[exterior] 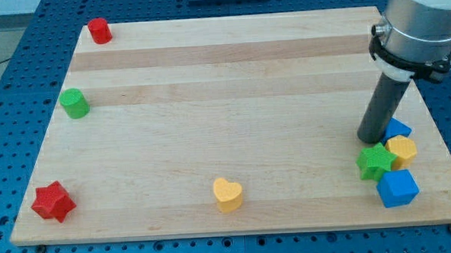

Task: Move the blue triangle into the yellow hexagon

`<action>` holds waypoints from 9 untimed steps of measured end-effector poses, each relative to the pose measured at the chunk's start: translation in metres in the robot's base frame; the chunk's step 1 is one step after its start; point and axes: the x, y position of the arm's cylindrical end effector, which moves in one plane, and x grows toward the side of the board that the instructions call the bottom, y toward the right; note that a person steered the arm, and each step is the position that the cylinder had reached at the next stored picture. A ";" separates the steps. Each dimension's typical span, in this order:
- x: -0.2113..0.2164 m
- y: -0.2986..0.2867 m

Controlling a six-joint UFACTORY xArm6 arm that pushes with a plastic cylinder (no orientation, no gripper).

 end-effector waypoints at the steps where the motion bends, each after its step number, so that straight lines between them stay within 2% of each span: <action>1: -0.031 0.001; 2: -0.044 0.010; 6: 0.001 0.018; 8: -0.039 0.035; 9: -0.033 0.051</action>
